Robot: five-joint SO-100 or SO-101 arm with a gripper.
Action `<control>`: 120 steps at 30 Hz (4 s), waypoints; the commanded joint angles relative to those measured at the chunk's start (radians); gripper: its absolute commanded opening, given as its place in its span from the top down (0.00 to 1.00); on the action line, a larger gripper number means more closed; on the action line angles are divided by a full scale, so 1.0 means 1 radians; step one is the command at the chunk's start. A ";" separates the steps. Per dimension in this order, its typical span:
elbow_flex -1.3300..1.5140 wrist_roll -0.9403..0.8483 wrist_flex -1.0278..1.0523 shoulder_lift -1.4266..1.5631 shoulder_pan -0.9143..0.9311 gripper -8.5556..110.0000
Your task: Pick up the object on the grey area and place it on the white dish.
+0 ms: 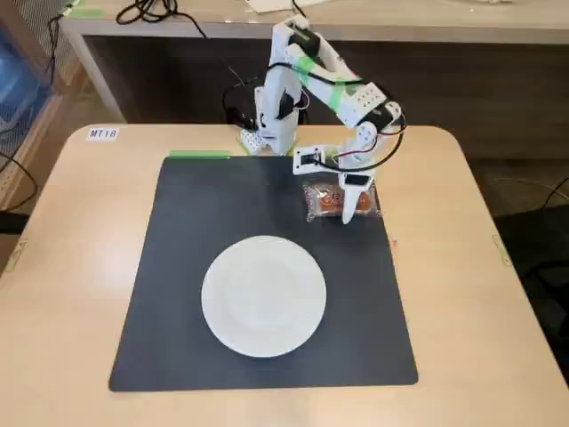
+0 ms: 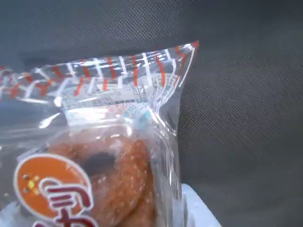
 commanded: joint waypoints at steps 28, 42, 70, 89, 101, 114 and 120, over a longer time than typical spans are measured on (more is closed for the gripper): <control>0.041 -0.541 -0.457 0.272 0.167 0.73; -0.256 -0.982 -0.430 0.121 0.617 0.73; -1.313 -0.815 0.351 -0.721 0.752 0.60; -0.133 -0.805 -0.006 0.841 0.767 0.93; 0.526 -0.910 -0.285 1.405 0.746 0.93; 1.206 -0.948 -0.385 1.896 0.770 0.93; 1.319 -0.980 -0.402 1.896 0.762 0.93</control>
